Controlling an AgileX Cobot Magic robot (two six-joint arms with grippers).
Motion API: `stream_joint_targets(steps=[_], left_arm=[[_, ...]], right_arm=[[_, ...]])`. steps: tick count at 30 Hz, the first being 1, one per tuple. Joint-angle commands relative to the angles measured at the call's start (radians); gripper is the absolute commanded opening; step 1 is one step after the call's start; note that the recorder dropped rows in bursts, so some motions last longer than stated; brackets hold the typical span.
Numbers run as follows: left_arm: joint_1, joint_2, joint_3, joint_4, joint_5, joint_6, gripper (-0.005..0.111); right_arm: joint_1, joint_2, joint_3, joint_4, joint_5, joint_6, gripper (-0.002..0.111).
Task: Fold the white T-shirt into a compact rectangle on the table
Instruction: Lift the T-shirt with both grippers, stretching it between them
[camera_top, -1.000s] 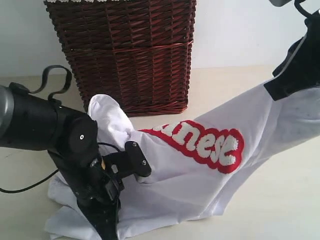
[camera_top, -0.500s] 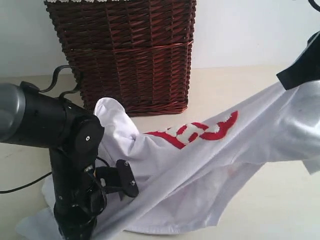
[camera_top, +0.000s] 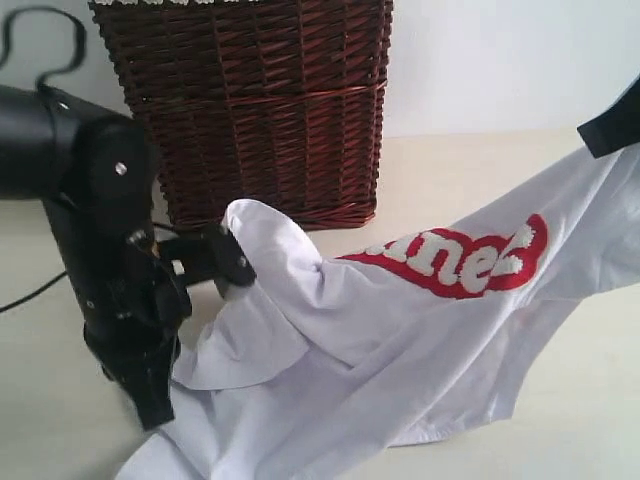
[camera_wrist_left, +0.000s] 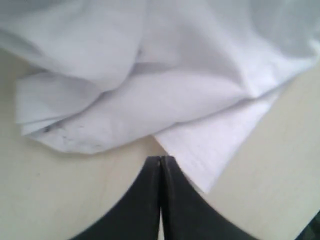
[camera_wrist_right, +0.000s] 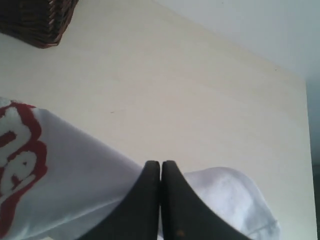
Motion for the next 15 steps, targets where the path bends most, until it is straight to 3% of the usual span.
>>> stream_joint_targets(steps=[1, 3, 6, 11, 15], left_arm=[[0.03, -0.061, -0.006, -0.279, -0.096, 0.052, 0.001], [0.014, -0.059, 0.0, -0.407, -0.098, 0.187, 0.013], [-0.088, -0.024, 0.057, -0.498, -0.18, 0.367, 0.065], [-0.231, 0.069, 0.091, -0.454, -0.402, 0.419, 0.067], [-0.243, 0.141, 0.091, -0.429, -0.427, 0.391, 0.067]], right_arm=[[-0.005, -0.02, -0.007, -0.008, -0.017, 0.04, 0.0], [-0.005, -0.02, -0.007, 0.003, -0.018, 0.028, 0.0], [-0.005, -0.02, -0.007, 0.025, -0.018, 0.022, 0.0], [-0.005, -0.018, -0.007, 0.046, -0.018, 0.013, 0.0], [-0.005, -0.018, -0.007, 0.065, -0.018, -0.011, 0.0]])
